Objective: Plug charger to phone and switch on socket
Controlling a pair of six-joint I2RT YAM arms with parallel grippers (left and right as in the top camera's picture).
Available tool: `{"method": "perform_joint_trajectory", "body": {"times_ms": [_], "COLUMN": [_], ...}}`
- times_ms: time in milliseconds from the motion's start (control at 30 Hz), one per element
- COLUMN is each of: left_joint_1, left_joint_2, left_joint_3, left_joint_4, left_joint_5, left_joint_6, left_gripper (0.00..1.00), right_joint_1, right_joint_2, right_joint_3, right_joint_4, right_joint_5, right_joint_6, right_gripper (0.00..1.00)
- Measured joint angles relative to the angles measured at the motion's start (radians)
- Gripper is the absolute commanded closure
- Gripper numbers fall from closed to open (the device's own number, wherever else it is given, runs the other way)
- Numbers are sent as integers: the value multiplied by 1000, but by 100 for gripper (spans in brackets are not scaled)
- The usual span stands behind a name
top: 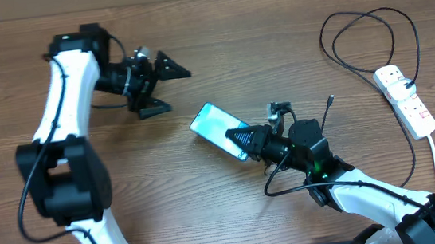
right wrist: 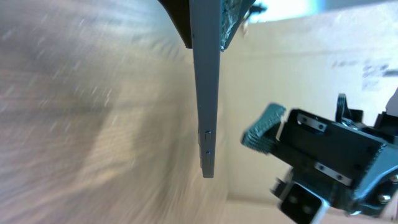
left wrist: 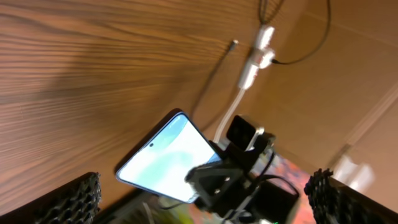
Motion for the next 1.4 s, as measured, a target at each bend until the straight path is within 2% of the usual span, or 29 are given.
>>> {"method": "perform_joint_trajectory", "body": {"times_ms": [100,267,500,600,867,1067,1200,1367,1400], "left_joint_1": [34,63,61,61,58,26,-3,-56,-66], "left_joint_2": [-97,-312,-586,-658,-721,-735,-768,-812,-819], "left_joint_3": [0,1,4,5,6,-29,-160,-407,-457], "left_joint_4": [-30,-36,-40,-56,-185,-207,-171,-8,24], "left_joint_5": [-110,-284,-353,-367,-415,-422,-422,-401,-393], "left_joint_6": [29,50,56,55,-6,-80,-181,-360,-400], "left_gripper": [0,0,0,1,0,0,0,1,3], "right_joint_1": [0,0,0,0,0,0,0,0,0], "right_joint_2": [0,0,0,0,0,0,0,0,0], "right_joint_3": [0,0,0,0,0,0,0,0,0], "right_joint_4": [1,0,2,9,110,117,117,117,117], "right_joint_5": [-75,-161,-251,-278,-304,-306,-312,-311,-312], "right_joint_6": [52,250,639,755,762,762,762,762,762], "right_gripper": [96,96,96,96,96,96,96,96,96]}}
